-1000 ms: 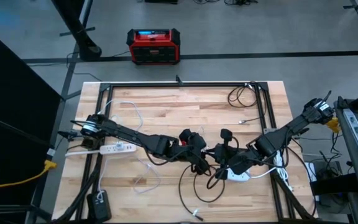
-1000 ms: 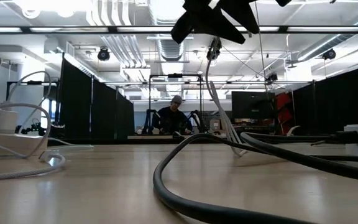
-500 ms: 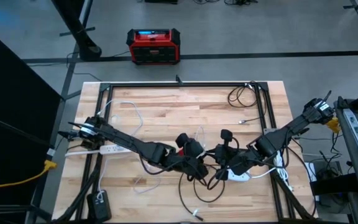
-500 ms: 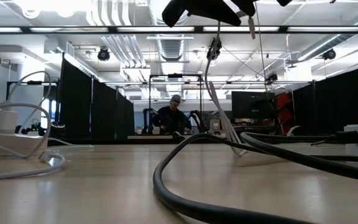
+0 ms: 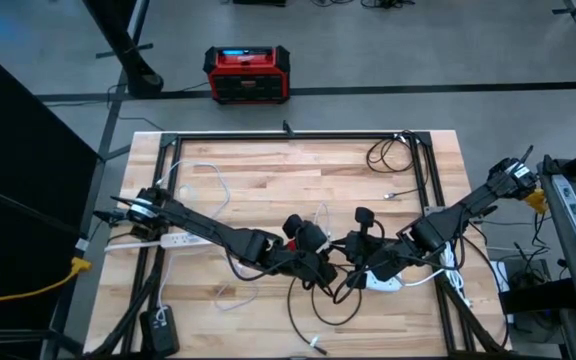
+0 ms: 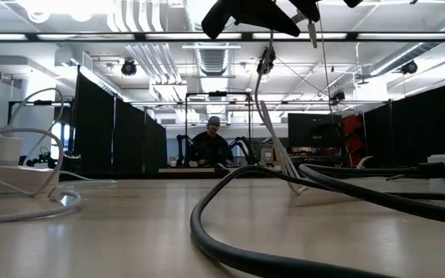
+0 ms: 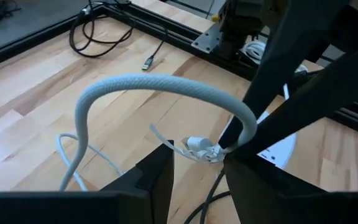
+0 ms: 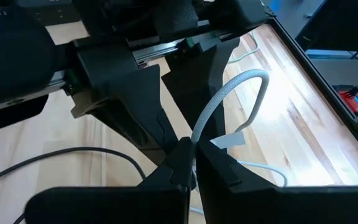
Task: Insert USB
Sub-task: Insert the white charger cable into the left white outlet extension
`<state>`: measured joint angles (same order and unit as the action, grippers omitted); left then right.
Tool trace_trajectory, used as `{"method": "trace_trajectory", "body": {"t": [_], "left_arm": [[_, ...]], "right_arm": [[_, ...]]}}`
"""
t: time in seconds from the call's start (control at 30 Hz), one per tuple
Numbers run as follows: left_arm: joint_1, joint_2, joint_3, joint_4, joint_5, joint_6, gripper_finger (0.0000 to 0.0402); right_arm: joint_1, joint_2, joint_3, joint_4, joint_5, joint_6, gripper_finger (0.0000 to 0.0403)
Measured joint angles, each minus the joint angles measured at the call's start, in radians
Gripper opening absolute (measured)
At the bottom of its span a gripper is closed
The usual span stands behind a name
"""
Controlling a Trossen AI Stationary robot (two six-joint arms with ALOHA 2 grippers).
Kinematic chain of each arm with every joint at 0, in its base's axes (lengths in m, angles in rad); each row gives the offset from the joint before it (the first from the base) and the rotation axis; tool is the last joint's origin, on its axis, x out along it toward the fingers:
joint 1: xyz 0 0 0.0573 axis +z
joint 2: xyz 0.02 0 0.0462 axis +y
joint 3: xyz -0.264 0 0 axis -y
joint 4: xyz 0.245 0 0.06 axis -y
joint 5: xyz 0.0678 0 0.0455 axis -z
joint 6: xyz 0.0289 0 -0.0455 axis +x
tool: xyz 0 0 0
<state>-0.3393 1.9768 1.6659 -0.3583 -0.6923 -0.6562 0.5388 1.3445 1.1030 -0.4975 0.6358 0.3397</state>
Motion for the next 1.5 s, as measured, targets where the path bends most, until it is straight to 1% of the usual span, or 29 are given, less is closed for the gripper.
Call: {"method": "trace_trajectory", "body": {"t": [0.07,0.37,0.67,0.8,0.93,1.17,1.33,1.5], "left_arm": [[0.000,0.001,-0.004,0.009,-0.020,-0.001,0.0119],[0.000,0.002,-0.006,0.026,-0.043,-0.008,0.0106],[0.001,0.003,-0.007,0.053,-0.044,-0.036,0.0126],[0.001,0.003,-0.011,0.059,-0.063,-0.062,0.0132],[0.001,0.003,-0.047,0.117,-0.082,-0.077,0.0131],[0.002,0.003,-0.144,0.313,-0.107,-0.054,0.0128],[0.003,0.003,-0.148,0.322,-0.111,-0.025,0.0126],[0.002,0.003,-0.148,0.325,-0.113,-0.012,0.0111]], "right_arm": [[-0.001,0.000,0.000,0.001,0.004,0.000,0.0000],[-0.001,0.000,0.000,0.001,0.005,0.000,0.0000],[0.000,-0.001,0.000,0.001,0.009,0.000,0.0000],[0.000,-0.001,0.000,0.002,0.020,-0.001,0.0000],[0.000,-0.001,0.000,-0.001,0.022,-0.001,0.0000],[0.000,-0.007,0.000,0.009,0.015,0.000,0.0000],[0.004,-0.008,0.000,0.010,0.016,0.000,0.0000],[0.004,-0.009,0.000,0.010,0.016,0.000,0.0000]]}}
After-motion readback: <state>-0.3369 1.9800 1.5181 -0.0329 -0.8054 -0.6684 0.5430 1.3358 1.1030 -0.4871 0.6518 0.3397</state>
